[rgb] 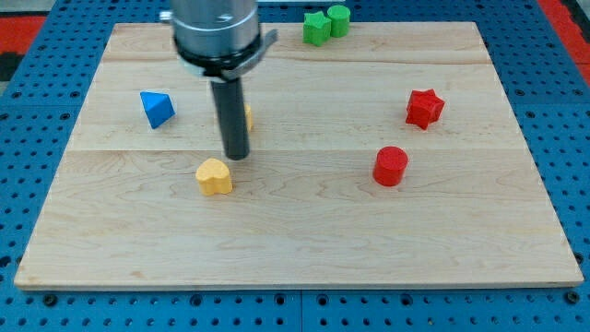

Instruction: Slide the yellow hexagon towards the top center

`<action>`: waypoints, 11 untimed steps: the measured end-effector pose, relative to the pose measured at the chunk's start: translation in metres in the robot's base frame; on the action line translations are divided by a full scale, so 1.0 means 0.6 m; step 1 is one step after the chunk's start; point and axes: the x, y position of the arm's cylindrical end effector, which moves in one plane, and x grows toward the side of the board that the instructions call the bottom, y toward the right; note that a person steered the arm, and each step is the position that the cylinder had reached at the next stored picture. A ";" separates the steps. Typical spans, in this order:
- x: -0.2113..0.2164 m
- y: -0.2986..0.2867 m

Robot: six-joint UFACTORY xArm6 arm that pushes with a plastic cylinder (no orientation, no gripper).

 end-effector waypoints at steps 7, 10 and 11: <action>-0.053 0.031; -0.143 0.057; -0.165 0.057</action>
